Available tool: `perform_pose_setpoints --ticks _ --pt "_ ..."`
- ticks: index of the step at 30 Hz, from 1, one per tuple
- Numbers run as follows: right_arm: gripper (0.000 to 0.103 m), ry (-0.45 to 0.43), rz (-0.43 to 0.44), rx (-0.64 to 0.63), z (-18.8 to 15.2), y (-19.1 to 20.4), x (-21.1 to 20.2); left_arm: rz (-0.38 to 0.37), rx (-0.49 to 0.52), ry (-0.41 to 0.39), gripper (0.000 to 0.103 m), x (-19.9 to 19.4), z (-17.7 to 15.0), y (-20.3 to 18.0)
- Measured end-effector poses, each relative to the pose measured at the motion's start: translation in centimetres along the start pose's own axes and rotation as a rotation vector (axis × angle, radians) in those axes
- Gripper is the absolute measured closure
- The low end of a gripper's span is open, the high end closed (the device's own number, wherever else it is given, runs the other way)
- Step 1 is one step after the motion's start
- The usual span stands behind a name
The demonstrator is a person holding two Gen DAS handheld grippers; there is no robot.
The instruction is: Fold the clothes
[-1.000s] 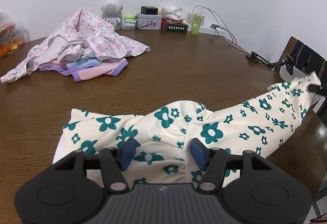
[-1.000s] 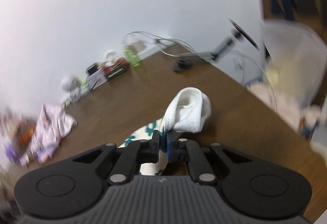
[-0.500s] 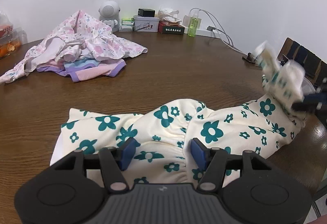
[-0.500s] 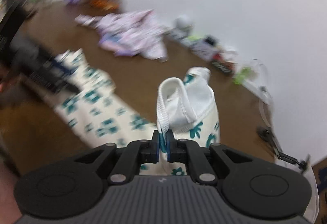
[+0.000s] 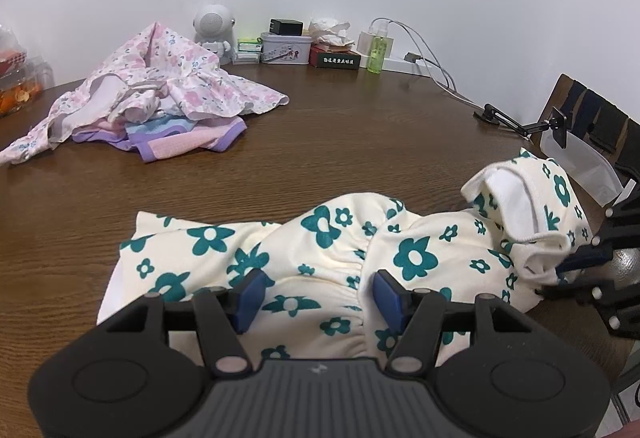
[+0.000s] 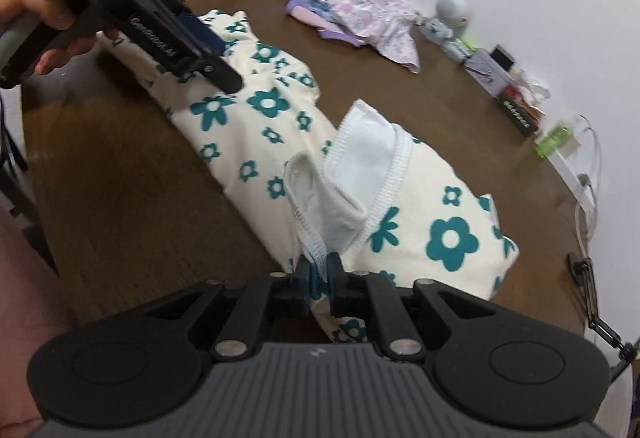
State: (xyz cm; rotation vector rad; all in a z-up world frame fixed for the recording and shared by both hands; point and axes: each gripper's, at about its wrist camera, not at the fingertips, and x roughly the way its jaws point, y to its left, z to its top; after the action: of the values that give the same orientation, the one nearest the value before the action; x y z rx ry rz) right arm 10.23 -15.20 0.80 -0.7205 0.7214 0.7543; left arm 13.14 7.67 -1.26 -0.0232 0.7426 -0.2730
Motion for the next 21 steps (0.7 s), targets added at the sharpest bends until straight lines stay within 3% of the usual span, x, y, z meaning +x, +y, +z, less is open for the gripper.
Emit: perform_pose_setpoints --ticks 2,6,15,17,19,21 --pt "0.061 -0.043 0.06 0.051 0.0 -0.7 -0.7 0.0 0.001 0.002 0.044 0.0 0.0 0.0" --pt "0.056 -0.136 0.127 0.217 -1.1 -3.6 -3.2 0.001 0.006 0.005 0.044 0.0 0.1 0.0" --pt "0.057 -0.246 0.093 0.724 -5.2 -13.8 -4.1 0.011 0.015 0.015 0.043 0.0 0.3 -0.1" --pt "0.06 -0.215 0.081 0.762 -5.0 -15.0 -2.5 0.015 0.018 0.018 0.043 0.1 0.3 -0.3" --pt "0.063 -0.18 0.1 0.725 -4.2 -14.8 -0.9 0.014 0.017 0.02 0.043 0.1 0.4 -0.2" --pt "0.072 -0.146 0.124 0.679 -3.4 -14.3 0.7 0.012 0.012 0.024 0.043 0.1 0.5 -0.1"
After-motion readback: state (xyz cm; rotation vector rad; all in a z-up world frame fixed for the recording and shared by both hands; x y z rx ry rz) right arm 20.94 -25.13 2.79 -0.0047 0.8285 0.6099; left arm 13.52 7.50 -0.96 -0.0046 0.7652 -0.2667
